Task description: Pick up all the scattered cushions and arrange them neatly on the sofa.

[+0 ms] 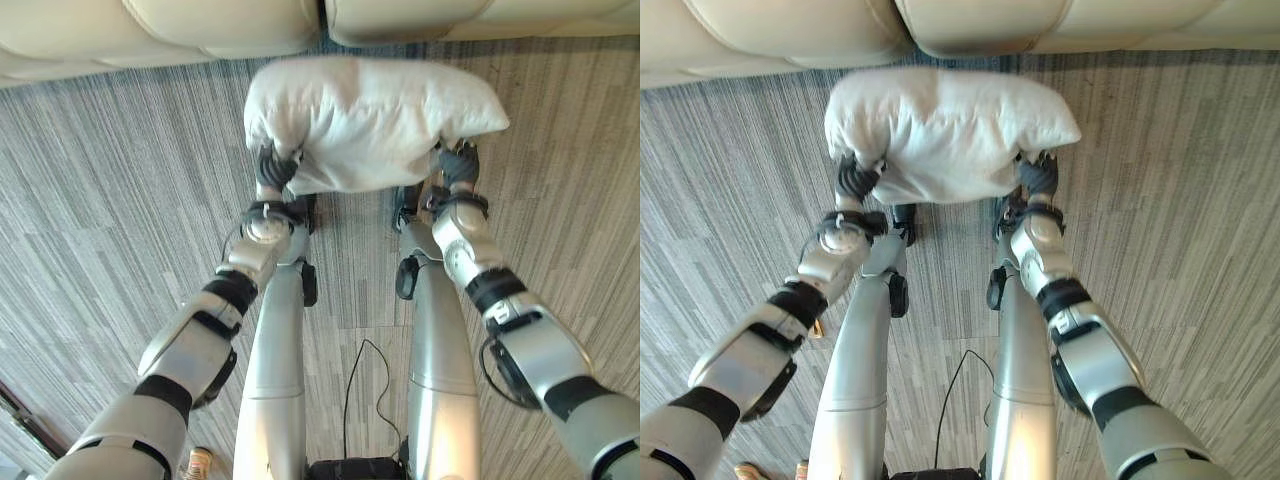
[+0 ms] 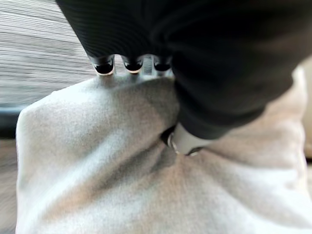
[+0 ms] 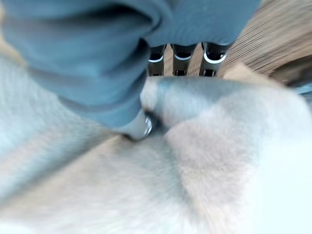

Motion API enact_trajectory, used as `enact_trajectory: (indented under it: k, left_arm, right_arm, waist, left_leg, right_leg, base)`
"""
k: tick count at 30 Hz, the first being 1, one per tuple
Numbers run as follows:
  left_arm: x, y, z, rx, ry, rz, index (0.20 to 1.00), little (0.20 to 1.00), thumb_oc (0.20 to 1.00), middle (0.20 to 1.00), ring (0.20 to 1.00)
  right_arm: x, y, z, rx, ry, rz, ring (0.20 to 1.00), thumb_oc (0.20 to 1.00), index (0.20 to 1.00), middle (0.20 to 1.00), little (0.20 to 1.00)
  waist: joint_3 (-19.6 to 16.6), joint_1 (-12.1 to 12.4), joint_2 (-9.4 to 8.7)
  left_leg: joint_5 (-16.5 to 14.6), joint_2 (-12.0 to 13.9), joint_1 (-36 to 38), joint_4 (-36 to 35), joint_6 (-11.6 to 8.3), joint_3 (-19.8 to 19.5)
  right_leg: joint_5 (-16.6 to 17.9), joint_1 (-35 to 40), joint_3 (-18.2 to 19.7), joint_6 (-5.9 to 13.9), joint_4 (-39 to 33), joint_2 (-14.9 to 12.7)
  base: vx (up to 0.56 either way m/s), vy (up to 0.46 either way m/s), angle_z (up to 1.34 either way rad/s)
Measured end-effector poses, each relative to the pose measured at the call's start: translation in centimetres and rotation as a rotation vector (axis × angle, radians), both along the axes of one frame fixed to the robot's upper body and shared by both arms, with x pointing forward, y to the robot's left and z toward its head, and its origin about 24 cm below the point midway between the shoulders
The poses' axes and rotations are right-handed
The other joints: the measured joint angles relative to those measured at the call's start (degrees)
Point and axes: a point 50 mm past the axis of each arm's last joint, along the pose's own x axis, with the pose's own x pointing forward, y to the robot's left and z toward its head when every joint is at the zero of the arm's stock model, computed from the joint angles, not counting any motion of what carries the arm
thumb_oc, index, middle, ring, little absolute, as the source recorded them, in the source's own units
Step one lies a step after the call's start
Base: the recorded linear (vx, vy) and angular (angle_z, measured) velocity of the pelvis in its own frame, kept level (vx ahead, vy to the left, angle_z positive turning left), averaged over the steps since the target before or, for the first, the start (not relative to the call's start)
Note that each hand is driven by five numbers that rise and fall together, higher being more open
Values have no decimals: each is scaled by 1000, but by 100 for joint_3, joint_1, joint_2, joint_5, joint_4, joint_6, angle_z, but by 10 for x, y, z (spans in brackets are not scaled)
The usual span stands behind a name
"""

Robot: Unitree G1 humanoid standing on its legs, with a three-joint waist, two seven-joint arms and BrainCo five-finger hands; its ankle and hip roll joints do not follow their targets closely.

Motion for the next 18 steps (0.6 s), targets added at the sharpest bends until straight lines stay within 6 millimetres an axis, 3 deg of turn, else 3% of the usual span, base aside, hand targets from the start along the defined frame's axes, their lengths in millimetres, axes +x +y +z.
enact_trajectory:
  k: [5, 6, 7, 8, 10, 13, 15, 18]
  left_arm:
    - [-44, 2, -60, -105, 129, -58, 200, 200, 200, 200, 200]
    - [-51, 3, -64, -135, 130, -65, 200, 200, 200, 200, 200]
    - [-62, 3, -74, -166, 145, -70, 200, 200, 200, 200, 200]
    - [-66, 4, -78, -172, 150, -73, 200, 200, 200, 200, 200]
    - [-78, 11, -85, -205, 168, -78, 200, 200, 200, 200, 200]
    - [-91, 18, -88, -250, 175, -83, 200, 200, 200, 200, 200]
    - [-99, 23, -93, -249, 185, -87, 200, 200, 200, 200, 200]
    - [-104, 28, -92, -244, 191, -86, 200, 200, 200, 200, 200]
  right_arm:
    - [-46, -16, -79, 39, 157, 14, 200, 200, 200, 200, 200]
    - [-50, -14, -86, 39, 179, 29, 200, 200, 200, 200, 200]
    - [-62, -16, -100, 37, 209, 43, 200, 200, 200, 200, 200]
    - [-67, -16, -106, 34, 224, 52, 200, 200, 200, 200, 200]
    - [-84, -15, -116, 25, 238, 76, 200, 200, 200, 200, 200]
    - [-95, -13, -118, 26, 238, 116, 200, 200, 200, 200, 200]
    - [-104, -15, -122, -3, 249, 134, 200, 200, 200, 200, 200]
    - [-111, -15, -125, -40, 265, 162, 200, 200, 200, 200, 200]
  waist:
    - [-116, -52, -47]
    - [-147, -57, -91]
    - [-403, -47, -93]
    - [-578, -41, -100]
    - [-593, 57, -101]
    - [-602, 68, -93]
    - [-909, 78, -95]
    - [-973, 131, -78]
  left_leg:
    - [198, 142, 2101, -1129, -62, -8]
    - [209, 169, 2417, -1303, -86, 7]
    - [238, 195, 2671, -1479, -122, -47]
    - [246, 219, 2755, -1539, -134, -50]
    - [306, 295, 3839, -2020, -180, -39]
    - [324, 306, 4555, -2341, -187, -15]
    - [337, 302, 4647, -2496, -207, -22]
    - [450, 278, 4964, -2709, -179, -6]
  right_leg:
    - [201, 2068, -192, -11, -1063, 126]
    - [197, 2361, -217, -17, -1210, 153]
    - [213, 2611, -249, -23, -1364, 200]
    - [212, 2690, -277, -24, -1409, 217]
    - [307, 3806, -349, -50, -1949, 304]
    - [396, 4573, -375, -26, -2376, 326]
    - [460, 4722, -412, 4, -2627, 324]
    - [643, 5127, -465, -11, -2995, 311]
  base:
    - [-40, -52, -10]
    - [-10, -52, -9]
    - [7, -25, -5]
    - [0, 0, 0]
    - [79, 18, -6]
    - [98, 35, -5]
    - [84, 34, 5]
    - [112, 60, 4]
